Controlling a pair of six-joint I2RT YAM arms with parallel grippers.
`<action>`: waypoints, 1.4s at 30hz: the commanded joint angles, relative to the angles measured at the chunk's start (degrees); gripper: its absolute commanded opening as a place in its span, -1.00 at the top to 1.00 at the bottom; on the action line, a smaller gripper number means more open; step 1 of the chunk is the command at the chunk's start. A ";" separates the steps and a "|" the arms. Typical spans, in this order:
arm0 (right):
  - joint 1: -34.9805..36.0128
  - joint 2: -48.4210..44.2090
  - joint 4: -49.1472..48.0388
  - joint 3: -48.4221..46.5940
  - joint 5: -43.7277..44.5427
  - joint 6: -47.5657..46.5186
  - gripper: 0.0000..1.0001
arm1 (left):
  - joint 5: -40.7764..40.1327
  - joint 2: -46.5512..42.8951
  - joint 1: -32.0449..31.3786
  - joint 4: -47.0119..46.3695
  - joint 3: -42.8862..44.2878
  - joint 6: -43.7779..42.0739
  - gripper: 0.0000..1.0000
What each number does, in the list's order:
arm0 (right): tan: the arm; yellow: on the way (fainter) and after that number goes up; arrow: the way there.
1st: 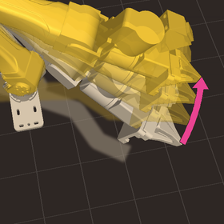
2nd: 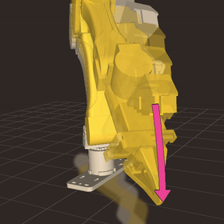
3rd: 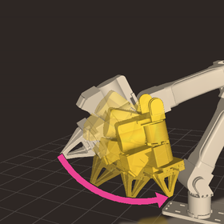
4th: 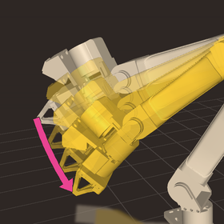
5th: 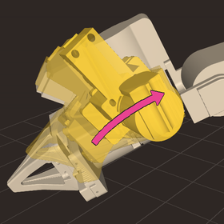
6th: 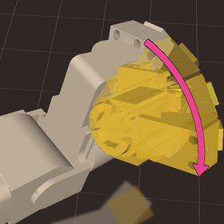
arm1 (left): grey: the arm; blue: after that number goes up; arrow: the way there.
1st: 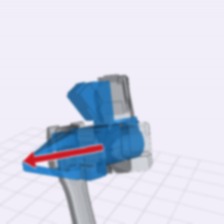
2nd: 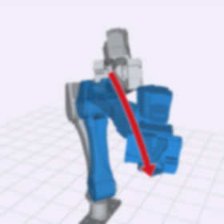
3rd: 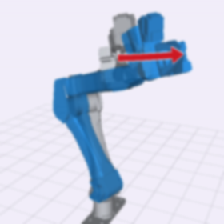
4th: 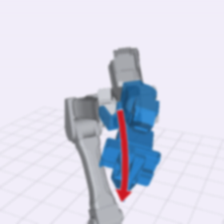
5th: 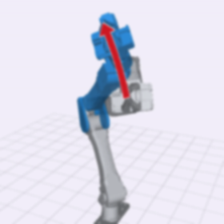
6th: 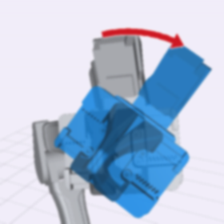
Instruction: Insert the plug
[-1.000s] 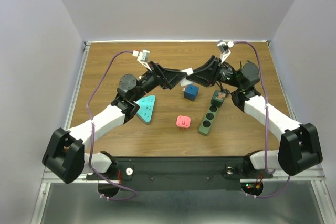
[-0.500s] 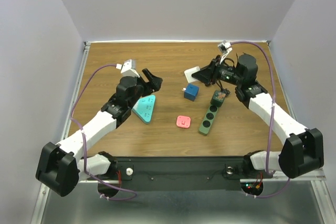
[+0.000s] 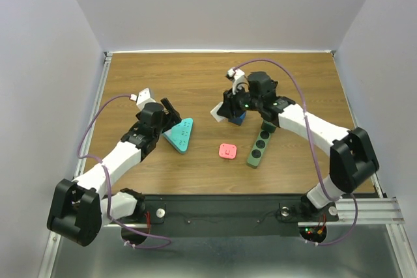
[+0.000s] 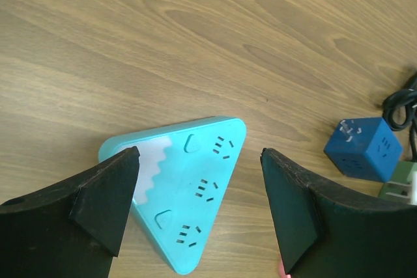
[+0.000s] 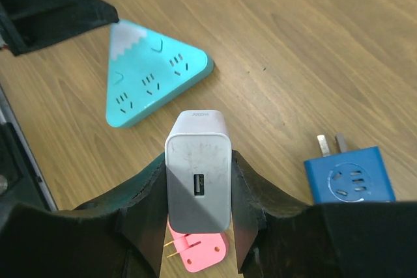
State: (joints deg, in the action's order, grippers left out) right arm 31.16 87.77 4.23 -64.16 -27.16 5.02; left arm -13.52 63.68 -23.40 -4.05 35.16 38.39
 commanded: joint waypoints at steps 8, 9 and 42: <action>8.48 9.26 1.48 -9.13 7.82 -10.55 0.99 | -4.68 -3.57 0.81 2.47 -4.13 1.42 -0.74; 8.92 9.87 1.31 -9.66 8.26 -11.08 0.99 | -4.41 -2.87 0.81 2.30 -4.22 1.42 -0.74; 13.58 21.30 -1.77 -18.10 5.01 -23.12 0.99 | 4.90 14.10 1.51 -8.77 -3.26 -5.96 -0.11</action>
State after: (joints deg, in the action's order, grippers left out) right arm 44.18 109.23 6.72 -78.37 -21.45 -16.78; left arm -11.00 75.22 -22.00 -12.43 30.37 36.32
